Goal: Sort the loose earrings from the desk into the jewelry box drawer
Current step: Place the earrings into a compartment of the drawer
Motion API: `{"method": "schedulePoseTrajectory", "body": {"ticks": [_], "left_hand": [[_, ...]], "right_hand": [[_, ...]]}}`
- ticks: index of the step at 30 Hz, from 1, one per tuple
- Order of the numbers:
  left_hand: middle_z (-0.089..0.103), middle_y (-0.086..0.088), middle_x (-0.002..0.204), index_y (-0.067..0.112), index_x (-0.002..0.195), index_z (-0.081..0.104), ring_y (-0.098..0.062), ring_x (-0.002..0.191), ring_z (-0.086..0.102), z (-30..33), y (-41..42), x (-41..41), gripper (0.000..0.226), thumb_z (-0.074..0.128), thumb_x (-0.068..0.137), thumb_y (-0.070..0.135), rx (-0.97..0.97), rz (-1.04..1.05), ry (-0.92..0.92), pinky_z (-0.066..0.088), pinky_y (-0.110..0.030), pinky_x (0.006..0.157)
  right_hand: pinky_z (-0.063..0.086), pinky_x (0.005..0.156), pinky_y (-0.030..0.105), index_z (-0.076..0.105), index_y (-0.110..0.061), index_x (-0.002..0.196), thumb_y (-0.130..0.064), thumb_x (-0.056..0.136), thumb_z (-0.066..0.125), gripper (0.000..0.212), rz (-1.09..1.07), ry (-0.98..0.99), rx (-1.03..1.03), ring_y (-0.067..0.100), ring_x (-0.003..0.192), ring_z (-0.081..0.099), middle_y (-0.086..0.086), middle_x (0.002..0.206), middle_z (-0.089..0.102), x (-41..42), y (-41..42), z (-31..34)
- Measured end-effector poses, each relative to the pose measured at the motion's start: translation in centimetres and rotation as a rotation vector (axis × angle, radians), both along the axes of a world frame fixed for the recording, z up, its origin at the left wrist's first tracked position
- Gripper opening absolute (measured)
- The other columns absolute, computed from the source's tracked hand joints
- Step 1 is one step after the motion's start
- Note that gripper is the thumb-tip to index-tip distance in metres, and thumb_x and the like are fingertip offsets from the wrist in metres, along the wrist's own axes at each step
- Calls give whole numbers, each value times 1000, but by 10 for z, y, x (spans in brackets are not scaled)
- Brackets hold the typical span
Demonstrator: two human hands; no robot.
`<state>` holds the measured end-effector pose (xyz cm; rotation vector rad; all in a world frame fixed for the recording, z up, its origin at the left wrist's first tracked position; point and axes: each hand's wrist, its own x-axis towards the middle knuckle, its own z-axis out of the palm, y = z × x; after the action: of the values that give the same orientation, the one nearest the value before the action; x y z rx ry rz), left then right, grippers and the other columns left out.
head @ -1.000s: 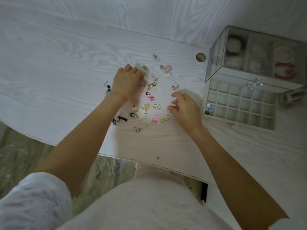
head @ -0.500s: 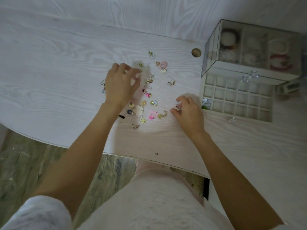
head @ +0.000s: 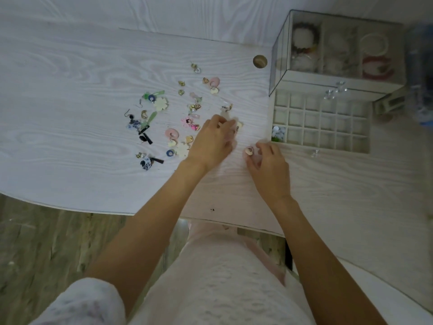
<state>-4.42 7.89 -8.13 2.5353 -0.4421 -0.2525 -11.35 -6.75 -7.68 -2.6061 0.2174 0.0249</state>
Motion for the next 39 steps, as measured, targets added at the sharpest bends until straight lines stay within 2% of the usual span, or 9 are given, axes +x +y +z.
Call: {"method": "schedulePoseTrajectory", "body": {"ticks": [3,8,13,18,23,27,34,37,39], "left_hand": [[52,-20,116,8,126,53,-36,97,48,0,-5,0,51,53,76,-2,31,-57,12,42,-39,84],[54,-19,110,5,115,59,-36,94,55,5,-20,-15,31,53,85,5,45,-74,83,40,-34,73],[59,-19,102,4,108,63,-36,88,60,4,-26,-38,26,62,82,9,-10,-51,99,43,-36,71],[61,-14,100,7,100,65,-30,83,62,-1,-27,-47,20,66,81,11,-115,-11,113,50,-37,70],[64,-12,98,8,98,64,-29,80,63,-6,-29,-47,14,61,86,15,-147,22,91,51,-43,72],[67,-11,97,11,108,59,-27,81,65,-7,-29,-44,27,65,82,14,-178,17,100,53,-41,73],[67,-7,90,15,99,65,-19,78,64,2,-40,-43,21,70,78,13,-315,1,113,55,-36,72],[65,-5,90,16,101,65,-17,78,61,19,-63,-31,25,72,77,19,-328,-86,71,52,-31,71],[65,-5,94,15,102,66,-14,80,59,28,-82,-18,28,74,75,18,-326,-122,51,46,-25,72]], "right_hand": [[45,78,29,53,-5,123,-8,84,62,40,16,24,75,26,96,57,13,121,52,-3,1,-3],[49,77,33,54,-6,121,-8,79,68,45,-22,31,178,23,91,56,11,114,52,-1,4,-5],[35,75,19,53,-7,122,-7,79,68,46,-40,49,200,23,101,54,11,119,53,-6,-2,-6],[28,65,17,57,-10,116,-13,83,67,35,-48,92,203,20,89,53,9,102,55,-10,-7,-6],[38,67,26,60,-12,109,-16,83,64,26,24,99,122,22,84,55,9,100,56,-7,-9,-3],[37,70,24,62,-9,107,-10,80,63,27,76,88,82,23,86,55,11,102,56,-6,-12,-3],[52,76,33,67,-12,102,-5,74,68,29,-17,7,233,18,82,59,8,93,63,-13,-30,4],[48,72,8,66,-9,107,-1,76,68,32,-52,-84,289,13,74,60,10,95,63,-12,-55,21],[43,68,2,67,-5,105,2,75,68,31,-79,-153,273,13,70,60,14,94,64,-6,-73,28]]}}
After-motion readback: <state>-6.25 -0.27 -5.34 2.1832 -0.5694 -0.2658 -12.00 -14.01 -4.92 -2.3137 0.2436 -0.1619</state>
